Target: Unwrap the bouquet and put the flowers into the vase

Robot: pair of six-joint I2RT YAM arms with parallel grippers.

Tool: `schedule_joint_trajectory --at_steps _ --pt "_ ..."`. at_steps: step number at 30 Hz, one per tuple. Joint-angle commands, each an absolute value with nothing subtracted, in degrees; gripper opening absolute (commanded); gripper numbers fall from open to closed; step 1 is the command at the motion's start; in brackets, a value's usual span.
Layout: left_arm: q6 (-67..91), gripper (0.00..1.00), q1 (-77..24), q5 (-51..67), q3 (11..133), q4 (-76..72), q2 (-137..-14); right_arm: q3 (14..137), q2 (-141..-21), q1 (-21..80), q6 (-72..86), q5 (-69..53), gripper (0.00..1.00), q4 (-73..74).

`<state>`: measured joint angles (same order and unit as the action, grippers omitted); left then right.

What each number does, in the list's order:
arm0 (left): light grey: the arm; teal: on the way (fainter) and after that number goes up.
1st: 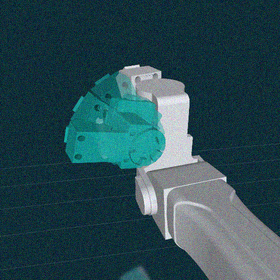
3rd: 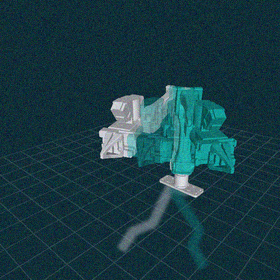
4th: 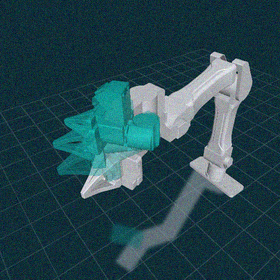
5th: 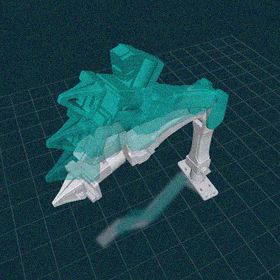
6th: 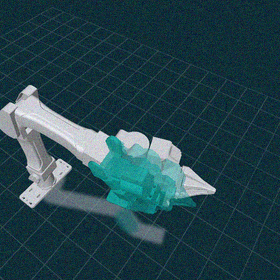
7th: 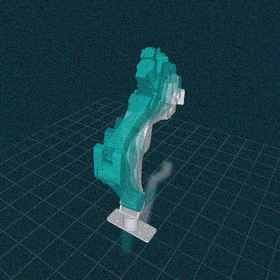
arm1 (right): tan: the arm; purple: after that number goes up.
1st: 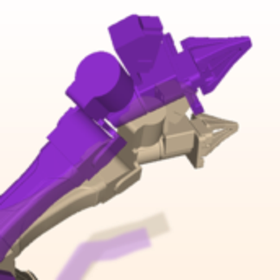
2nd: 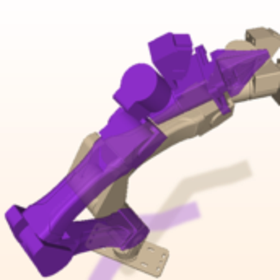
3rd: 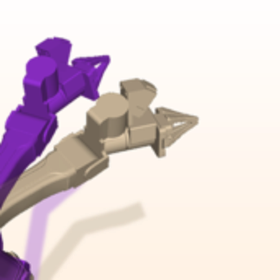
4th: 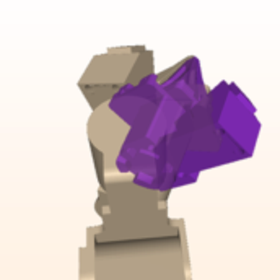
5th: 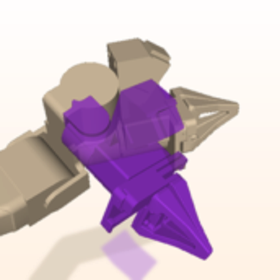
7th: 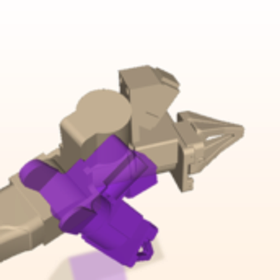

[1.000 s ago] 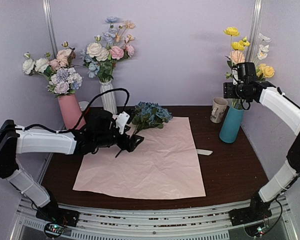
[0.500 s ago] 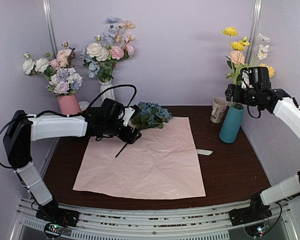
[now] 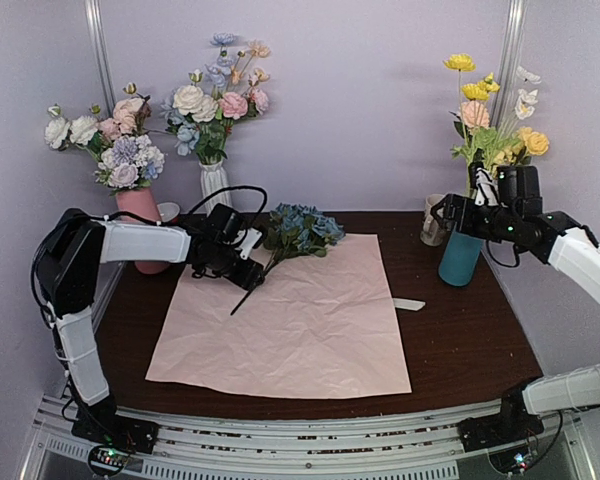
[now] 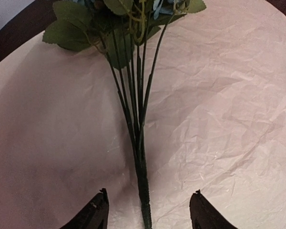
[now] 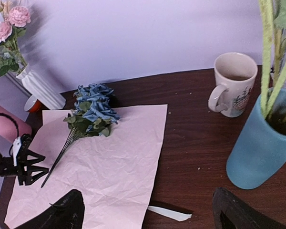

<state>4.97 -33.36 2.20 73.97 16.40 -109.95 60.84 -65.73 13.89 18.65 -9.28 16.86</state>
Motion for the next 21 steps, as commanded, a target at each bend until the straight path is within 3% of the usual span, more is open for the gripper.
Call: schedule_joint_trajectory --at_steps 1,8,15,21 --pt "4.51 0.59 -32.23 4.3 76.58 14.01 -113.37 56.22 -63.59 16.19 20.84 -15.27 0.95 11.42" --pt "4.65 0.47 -32.1 3.51 77.69 12.75 -117.05 53.9 -63.28 18.8 21.4 -15.25 0.95 10.96" --pt "4.74 0.26 -32.0 3.29 76.84 10.32 -118.44 53.57 -62.55 21.04 21.2 -13.48 0.95 12.32" --pt "4.74 0.23 -32.0 3.22 77.27 9.53 -119.78 53.77 -61.75 21.6 20.41 -12.23 0.95 14.64"
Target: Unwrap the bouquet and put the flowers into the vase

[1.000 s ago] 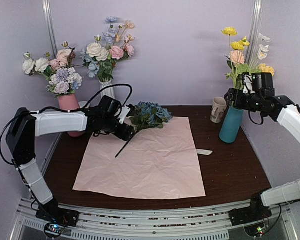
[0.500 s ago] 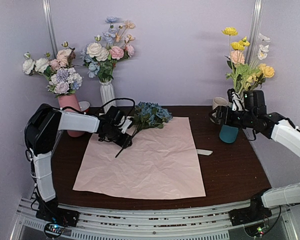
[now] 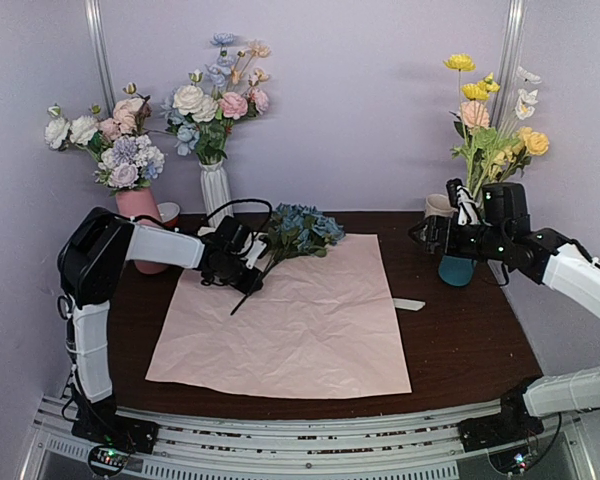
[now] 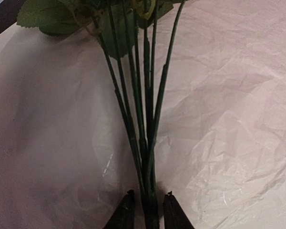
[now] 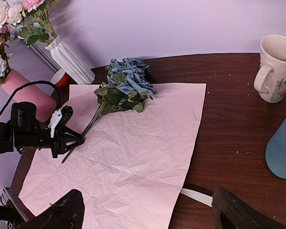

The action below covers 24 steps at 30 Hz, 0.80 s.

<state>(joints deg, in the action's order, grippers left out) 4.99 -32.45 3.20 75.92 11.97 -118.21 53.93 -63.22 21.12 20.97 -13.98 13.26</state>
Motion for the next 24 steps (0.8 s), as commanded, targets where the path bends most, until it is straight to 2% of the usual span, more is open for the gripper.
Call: schedule_joint_trajectory --at_steps 1,4,5,12,19,24 --pt "4.75 0.21 -31.99 3.23 77.36 9.53 -119.91 53.6 -61.45 21.62 20.39 -11.95 0.95 14.84" --pt "5.04 0.03 -32.05 3.21 77.69 9.15 -119.94 52.64 -60.62 21.71 20.67 -11.52 0.95 14.82" --pt "5.4 0.0 -32.02 2.92 77.65 8.86 -119.86 52.45 -60.61 21.71 20.74 -11.51 0.95 14.71" --pt "8.29 0.0 -32.16 3.8 72.6 2.33 -114.71 51.71 -61.21 22.01 22.11 -14.58 0.95 13.26" --pt "9.43 0.0 -33.76 6.97 66.16 -6.79 -105.61 49.7 -63.31 25.69 28.64 -24.6 0.95 3.11" --pt "10.06 0.0 -36.99 6.39 63.23 -11.14 -100.84 50.05 -66.76 30.3 32.72 -25.6 0.95 -3.06"
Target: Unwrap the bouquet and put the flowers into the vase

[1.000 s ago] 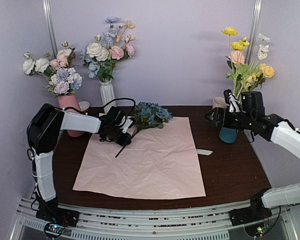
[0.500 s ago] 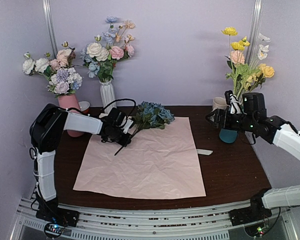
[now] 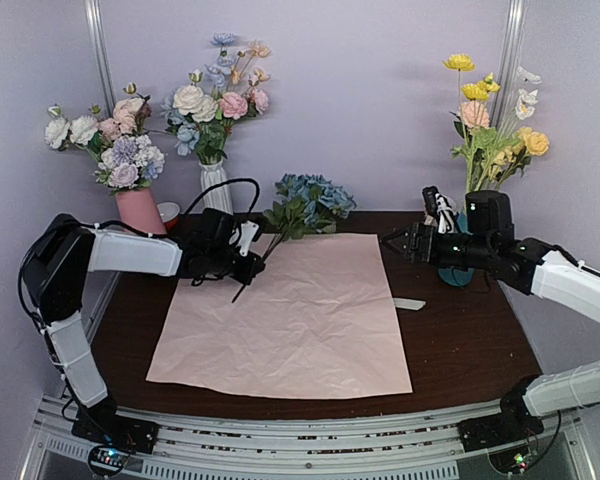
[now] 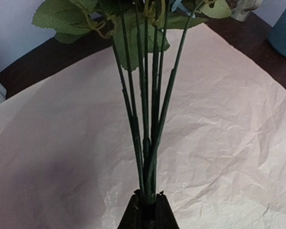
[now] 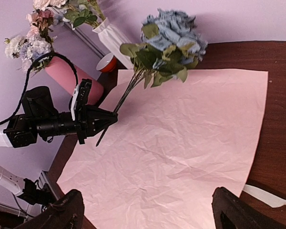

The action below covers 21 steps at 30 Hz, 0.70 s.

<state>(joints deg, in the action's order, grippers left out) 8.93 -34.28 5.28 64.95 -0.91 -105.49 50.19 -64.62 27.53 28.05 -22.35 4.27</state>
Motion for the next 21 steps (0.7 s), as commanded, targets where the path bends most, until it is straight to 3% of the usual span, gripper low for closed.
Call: schedule_joint_trajectory --at_steps 1,7,21 --pt "10.41 0.0 -37.91 6.15 62.63 -12.24 -99.95 50.09 -67.33 30.88 33.91 -25.27 0.95 -4.33" --pt "11.25 0.0 -43.5 4.55 60.82 -17.18 -97.08 49.06 -71.19 33.21 42.53 -24.26 0.96 -16.17" --pt "13.19 0.0 -50.13 5.13 60.18 -20.07 -94.46 53.4 -80.07 33.8 48.77 -17.63 0.94 -26.08"
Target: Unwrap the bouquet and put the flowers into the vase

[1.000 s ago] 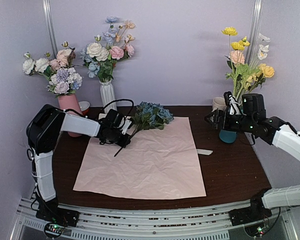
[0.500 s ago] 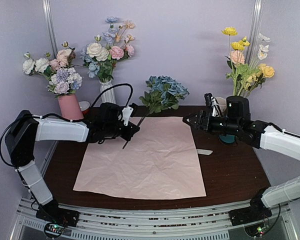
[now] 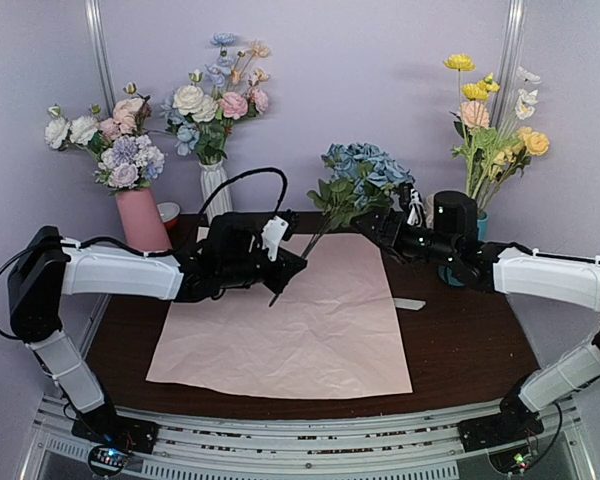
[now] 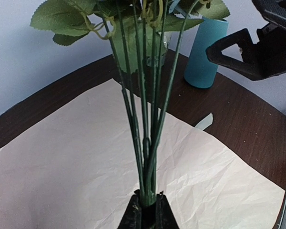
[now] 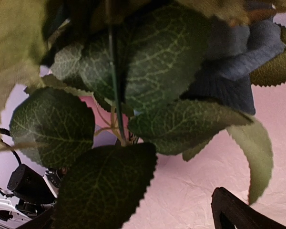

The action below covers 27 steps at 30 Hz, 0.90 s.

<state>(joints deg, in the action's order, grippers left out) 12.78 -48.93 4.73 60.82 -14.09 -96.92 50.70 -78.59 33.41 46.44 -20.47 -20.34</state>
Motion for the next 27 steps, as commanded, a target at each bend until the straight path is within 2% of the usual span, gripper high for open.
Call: schedule_joint_trajectory --at_steps 1,8,19,27 --pt "13.12 0.0 -50.49 5.11 60.08 -20.24 -94.26 53.84 -80.72 33.77 48.94 -17.27 0.93 -26.41" --pt "11.37 0.0 -52.73 5.88 58.84 -21.29 -92.81 58.09 -85.42 33.69 48.47 -15.61 0.85 -28.47" --pt "6.04 0.0 -56.38 4.18 56.69 -22.16 -91.28 64.16 -91.66 33.67 47.95 -15.04 0.55 -26.43" --pt "4.67 0.0 -57.22 2.93 56.27 -22.27 -92.23 63.91 -91.95 33.62 47.19 -17.81 0.23 -26.4"
